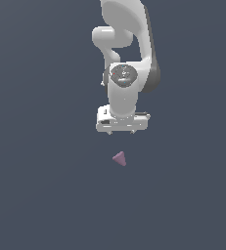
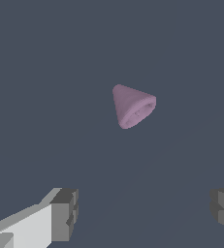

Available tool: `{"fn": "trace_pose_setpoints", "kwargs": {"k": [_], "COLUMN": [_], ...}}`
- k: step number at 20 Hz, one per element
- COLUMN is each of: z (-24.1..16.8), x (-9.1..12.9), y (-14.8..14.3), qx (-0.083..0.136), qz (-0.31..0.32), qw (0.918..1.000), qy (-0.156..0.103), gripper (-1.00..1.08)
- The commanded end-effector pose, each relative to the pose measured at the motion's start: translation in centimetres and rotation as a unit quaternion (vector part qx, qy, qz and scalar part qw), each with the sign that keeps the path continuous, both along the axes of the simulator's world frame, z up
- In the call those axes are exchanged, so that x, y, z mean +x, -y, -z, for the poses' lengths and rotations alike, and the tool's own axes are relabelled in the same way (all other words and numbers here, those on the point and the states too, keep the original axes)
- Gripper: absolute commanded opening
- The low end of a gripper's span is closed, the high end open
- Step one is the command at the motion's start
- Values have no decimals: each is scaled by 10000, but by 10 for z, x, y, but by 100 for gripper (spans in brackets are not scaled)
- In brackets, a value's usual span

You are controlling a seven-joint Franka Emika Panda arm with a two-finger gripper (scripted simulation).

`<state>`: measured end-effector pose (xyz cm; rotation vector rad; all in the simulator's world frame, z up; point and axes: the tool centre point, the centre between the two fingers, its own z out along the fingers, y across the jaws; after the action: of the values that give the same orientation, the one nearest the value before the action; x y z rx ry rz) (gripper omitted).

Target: Pick up the object and move it to a goal position.

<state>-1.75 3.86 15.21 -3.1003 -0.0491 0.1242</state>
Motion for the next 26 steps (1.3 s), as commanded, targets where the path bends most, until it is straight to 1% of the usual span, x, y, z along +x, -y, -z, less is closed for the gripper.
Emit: {"fn": "trace_pose_setpoints", "kwargs": {"k": [1,8,13,16,20,26], "z": [2,13,26,36,49,64], "x": [2,15,29,39,52,64], "y": [0,0,-1,-1,-2,-3], "qx": [-1,-13,-24,-30,-37,-44], "qz": [-89,-616,-1218,-1661,-2212,-2798], "qw": [10000,9981,9924,9858,9747,9592], "qy": [11,89,175,236,311,391], "gripper": [100,100,100,100,100,100]}}
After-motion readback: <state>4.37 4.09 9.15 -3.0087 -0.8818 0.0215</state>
